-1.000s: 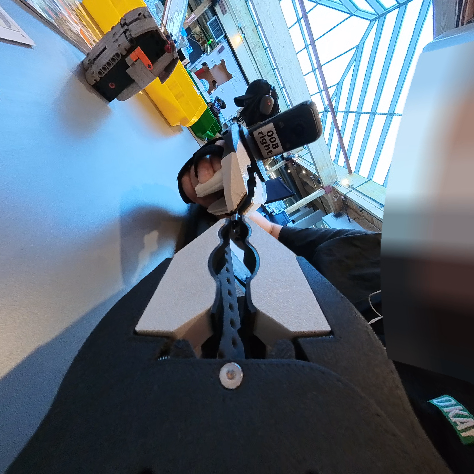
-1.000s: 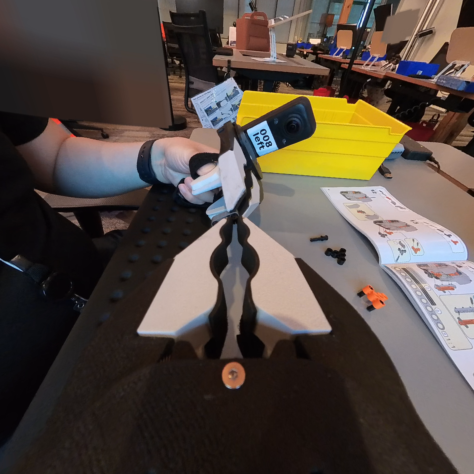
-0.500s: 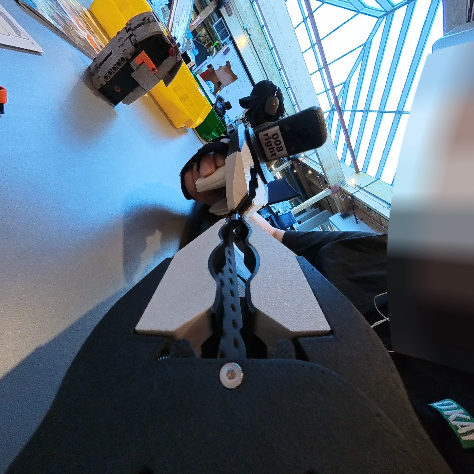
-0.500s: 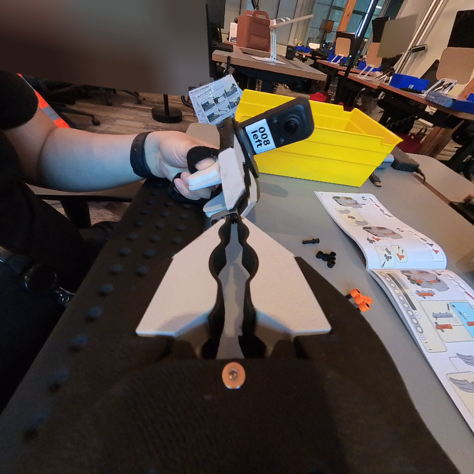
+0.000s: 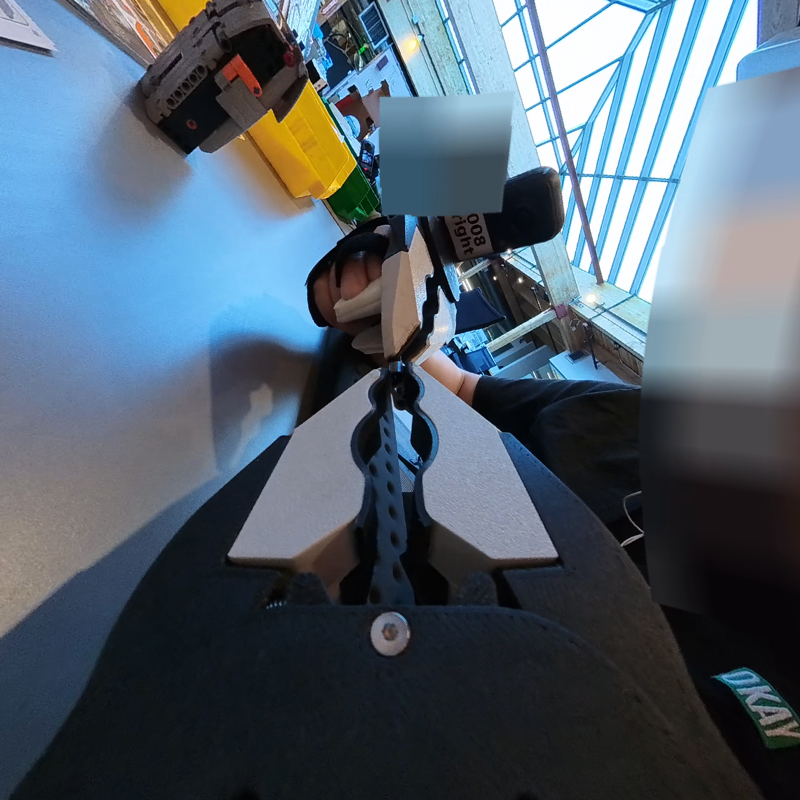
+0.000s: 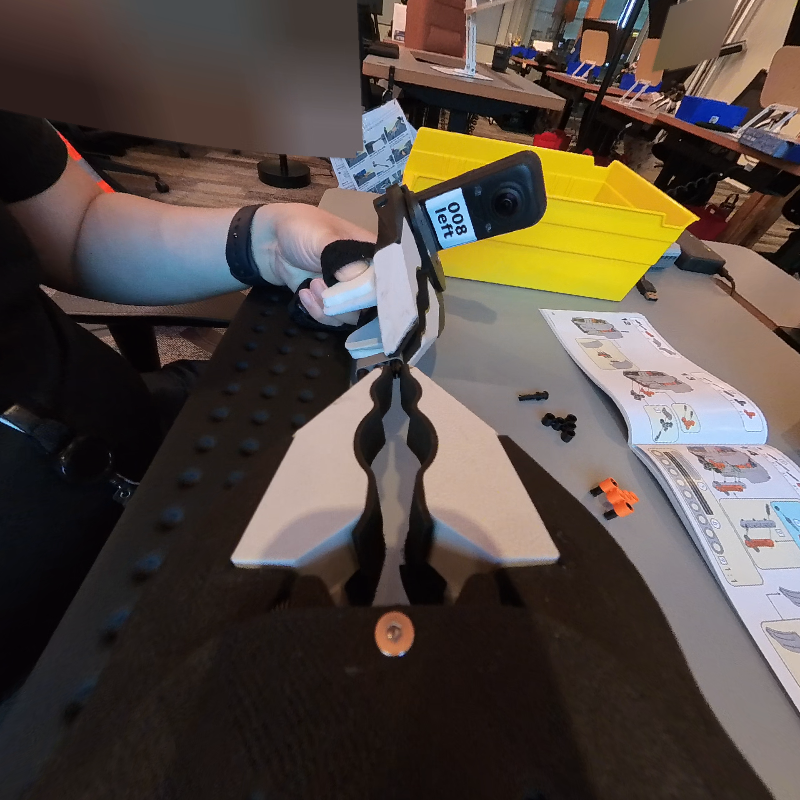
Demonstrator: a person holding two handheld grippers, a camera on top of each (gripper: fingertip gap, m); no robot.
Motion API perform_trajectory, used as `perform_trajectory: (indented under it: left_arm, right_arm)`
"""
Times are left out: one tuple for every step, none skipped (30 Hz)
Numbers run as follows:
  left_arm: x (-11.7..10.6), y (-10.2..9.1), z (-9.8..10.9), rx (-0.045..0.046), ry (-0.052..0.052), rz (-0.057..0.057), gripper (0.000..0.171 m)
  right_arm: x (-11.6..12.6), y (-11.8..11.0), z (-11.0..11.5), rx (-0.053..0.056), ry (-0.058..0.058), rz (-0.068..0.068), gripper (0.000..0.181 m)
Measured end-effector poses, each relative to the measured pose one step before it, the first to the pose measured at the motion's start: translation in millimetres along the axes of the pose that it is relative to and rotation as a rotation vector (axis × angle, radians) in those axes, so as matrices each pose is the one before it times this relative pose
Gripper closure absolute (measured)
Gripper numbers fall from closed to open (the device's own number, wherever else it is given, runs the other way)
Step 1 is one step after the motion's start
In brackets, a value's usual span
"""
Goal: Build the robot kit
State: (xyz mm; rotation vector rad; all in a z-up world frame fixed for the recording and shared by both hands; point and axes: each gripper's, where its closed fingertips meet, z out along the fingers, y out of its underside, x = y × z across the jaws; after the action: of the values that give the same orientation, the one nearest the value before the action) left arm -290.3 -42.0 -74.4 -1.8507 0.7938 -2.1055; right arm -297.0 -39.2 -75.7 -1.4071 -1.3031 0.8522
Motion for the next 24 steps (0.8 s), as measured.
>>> perform_trajectory:
  left_arm:
    - [-0.42, 0.05, -0.03, 0.00073, -0.0029, 0.0000, 0.168]
    - [-1.07, 0.26, 0.17, -0.00202, -0.0077, 0.0011, 0.168]
    - [-0.97, -0.05, 0.30, -0.00023, -0.0074, 0.0014, 0.168]
    - [-0.53, -0.46, 0.12, 0.00193, -0.0043, 0.0007, 0.168]
    - [-0.05, -0.64, -0.14, 0.00373, 0.0012, -0.0027, 0.168]
    - [0.55, -0.90, -0.27, 0.00426, 0.0061, -0.0048, 0.168]
    - [1.23, -1.11, -0.33, 0.00584, 0.0100, -0.0029, 0.168]
    - [1.18, -0.82, -0.50, 0.00498, 0.0083, -0.0005, 0.168]
    - [0.02, 0.17, -0.45, -0.00026, 0.0005, -0.0026, 0.168]
    - [-0.48, 0.30, -0.14, -0.00124, -0.0025, -0.0036, 0.168]
    - [0.05, 0.48, 0.22, -0.00367, 0.0007, -0.0017, 0.168]
    - [-0.13, 0.67, 0.30, -0.00525, 0.0001, -0.0008, 0.168]
    - [-0.82, 0.60, 0.28, -0.00453, -0.0029, -0.0033, 0.168]
    - [-0.70, 0.40, 0.01, -0.00353, -0.0013, -0.0037, 0.168]
    - [0.00, 0.18, 0.06, -0.00142, 0.0017, -0.0003, 0.168]
    - [-0.06, 0.89, 0.38, -0.00538, -0.0027, 0.0041, 0.168]
    - [-0.24, 0.32, 0.31, -0.00135, -0.0051, 0.0073, 0.168]
    - [-0.34, 0.02, 0.14, 0.00033, -0.0047, 0.0044, 0.168]
    - [0.03, -1.24, -0.06, 0.00695, 0.0004, 0.0017, 0.168]
    - [0.58, -2.36, -0.48, 0.01358, 0.0049, 0.0021, 0.168]
    - [2.53, -2.73, -0.51, 0.01542, 0.0171, 0.0047, 0.168]
    - [3.74, -2.66, -0.44, 0.01543, 0.0257, 0.0024, 0.168]
    - [1.48, -1.89, -0.38, 0.01141, 0.0119, -0.0030, 0.164]
    - [-2.41, -0.73, -0.28, 0.00552, -0.0158, -0.0056, 0.147]
  right_arm:
    - [0.19, 0.14, 0.22, 0.0007, -0.0005, 0.0042, 0.179]
    - [0.21, 0.94, 0.25, -0.0042, -0.0019, 0.0028, 0.179]
    - [0.45, 1.16, 0.12, -0.0058, -0.0005, 0.0008, 0.179]
    - [0.63, 0.54, -0.02, -0.0017, 0.0033, -0.0015, 0.179]
    - [0.55, -0.12, -0.14, 0.0019, 0.0014, 0.0028, 0.179]
    - [0.71, -0.79, -0.10, 0.0073, -0.0010, 0.0085, 0.179]
    - [0.63, -1.48, -0.20, 0.0104, 0.0003, 0.0104, 0.179]
    - [0.21, -2.00, -0.19, 0.0100, 0.0007, 0.0000, 0.179]
    - [-0.26, -0.37, 0.30, 0.0001, -0.0007, -0.0084, 0.179]
    - [-0.28, 0.88, 0.29, -0.0047, -0.0007, -0.0023, 0.179]
    - [-0.30, 0.26, -0.06, -0.0012, -0.0007, 0.0028, 0.179]
    - [-0.62, 0.08, -0.20, 0.0003, -0.0022, 0.0006, 0.179]
    - [-0.12, 0.71, 0.05, -0.0027, 0.0004, -0.0013, 0.179]
    - [-0.08, 1.18, 0.40, -0.0053, -0.0001, 0.0027, 0.179]
    - [-0.12, 0.13, 0.33, 0.0029, -0.0025, 0.0032, 0.179]
    - [-0.86, 0.44, 0.01, -0.0028, -0.0060, -0.0003, 0.179]
    - [-0.30, 0.38, -0.11, -0.0041, -0.0017, -0.0053, 0.179]
    - [-0.17, 0.48, 0.05, -0.0025, -0.0008, -0.0014, 0.179]
    - [0.69, -0.20, -0.04, 0.0006, 0.0053, -0.0033, 0.179]
    - [1.52, -1.25, -0.15, 0.0049, 0.0118, -0.0066, 0.179]
    - [1.63, -2.65, -0.31, 0.0111, 0.0097, -0.0055, 0.179]
    - [0.95, -4.80, -0.60, 0.0228, 0.0042, 0.0003, 0.179]
    - [0.86, -4.14, -0.27, 0.0163, 0.0060, 0.0004, 0.179]
    - [0.62, -2.71, -0.32, 0.0090, 0.0091, -0.0109, 0.179]
